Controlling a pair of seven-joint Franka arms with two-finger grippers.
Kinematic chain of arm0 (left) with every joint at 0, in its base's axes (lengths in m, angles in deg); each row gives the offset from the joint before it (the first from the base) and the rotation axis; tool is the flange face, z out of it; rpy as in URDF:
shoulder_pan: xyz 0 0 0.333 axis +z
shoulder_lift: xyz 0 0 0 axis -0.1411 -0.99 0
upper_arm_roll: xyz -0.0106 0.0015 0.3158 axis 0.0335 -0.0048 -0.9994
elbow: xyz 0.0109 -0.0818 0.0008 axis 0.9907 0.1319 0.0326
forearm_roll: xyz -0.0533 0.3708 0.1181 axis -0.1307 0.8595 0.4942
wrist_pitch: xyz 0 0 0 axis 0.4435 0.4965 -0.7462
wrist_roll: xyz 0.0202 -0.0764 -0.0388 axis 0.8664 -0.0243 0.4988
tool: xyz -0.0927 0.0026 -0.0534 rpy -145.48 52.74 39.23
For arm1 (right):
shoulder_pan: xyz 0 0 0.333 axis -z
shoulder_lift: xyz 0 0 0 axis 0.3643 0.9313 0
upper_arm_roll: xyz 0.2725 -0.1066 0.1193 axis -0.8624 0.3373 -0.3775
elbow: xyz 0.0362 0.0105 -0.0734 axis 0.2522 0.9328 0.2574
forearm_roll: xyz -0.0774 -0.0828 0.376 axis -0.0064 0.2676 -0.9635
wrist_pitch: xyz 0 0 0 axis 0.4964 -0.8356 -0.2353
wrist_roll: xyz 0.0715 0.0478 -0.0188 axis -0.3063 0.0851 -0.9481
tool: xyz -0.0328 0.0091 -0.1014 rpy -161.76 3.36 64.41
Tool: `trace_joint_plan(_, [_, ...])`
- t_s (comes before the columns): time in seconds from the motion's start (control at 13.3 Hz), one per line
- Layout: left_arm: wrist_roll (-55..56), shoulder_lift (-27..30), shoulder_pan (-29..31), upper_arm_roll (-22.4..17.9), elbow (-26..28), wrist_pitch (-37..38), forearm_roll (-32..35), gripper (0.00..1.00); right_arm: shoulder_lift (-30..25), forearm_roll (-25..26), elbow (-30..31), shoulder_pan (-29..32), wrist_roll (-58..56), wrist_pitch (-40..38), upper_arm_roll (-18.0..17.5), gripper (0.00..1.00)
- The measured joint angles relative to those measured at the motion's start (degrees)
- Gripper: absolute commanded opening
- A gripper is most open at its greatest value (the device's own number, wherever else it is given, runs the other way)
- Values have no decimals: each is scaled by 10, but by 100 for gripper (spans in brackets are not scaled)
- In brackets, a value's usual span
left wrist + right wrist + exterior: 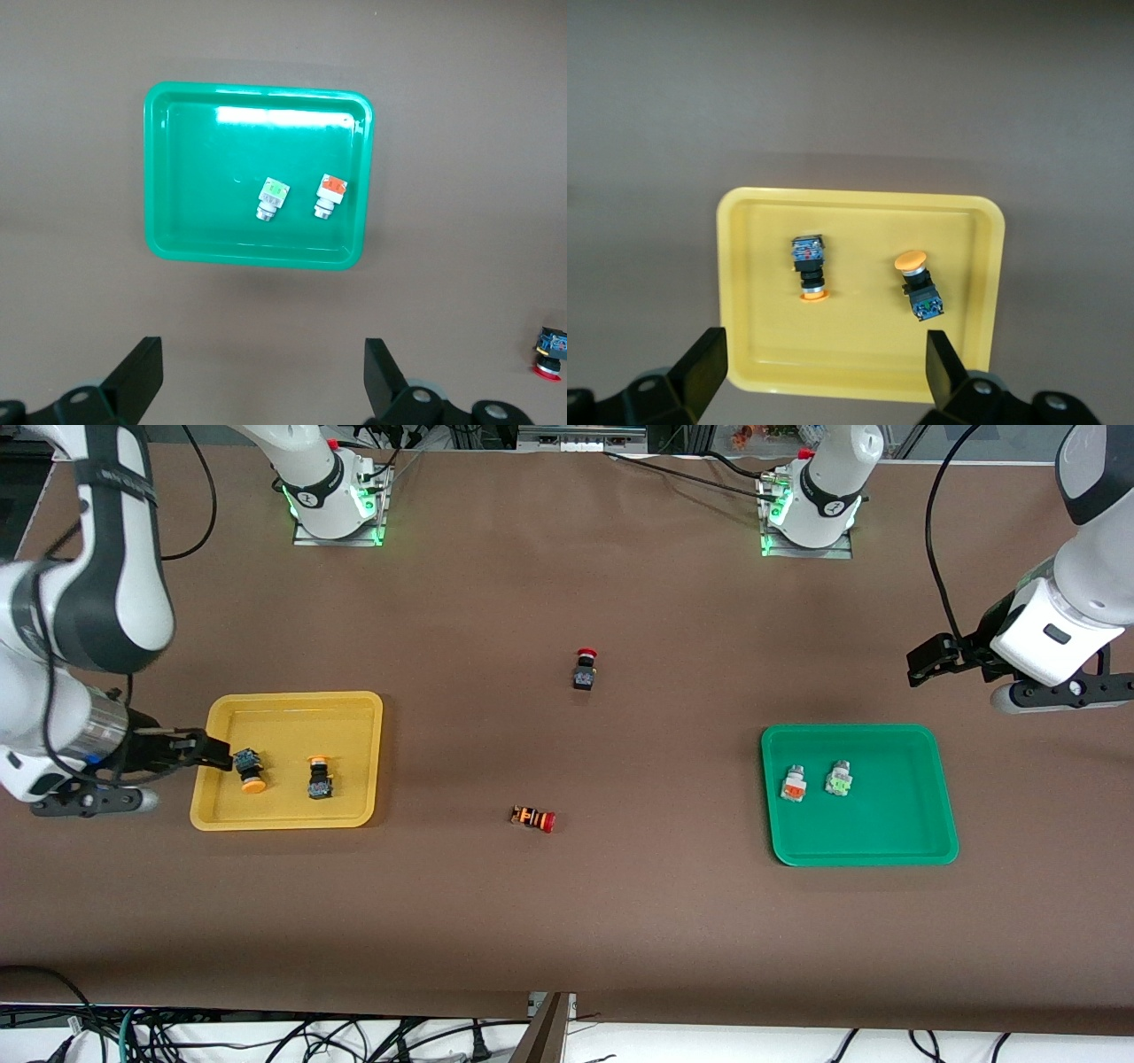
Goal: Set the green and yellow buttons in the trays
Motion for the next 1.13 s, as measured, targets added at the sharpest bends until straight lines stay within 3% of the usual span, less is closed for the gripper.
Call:
trace_joint_plan(0.6, [-3, -6, 7, -2, -38, 2, 0, 100, -42, 0, -72, 0, 0, -109, 13, 99])
trace_joint_plan(1.13, [-4, -6, 9, -2, -43, 3, 0, 100, -40, 7, -72, 1, 4, -112, 22, 98])
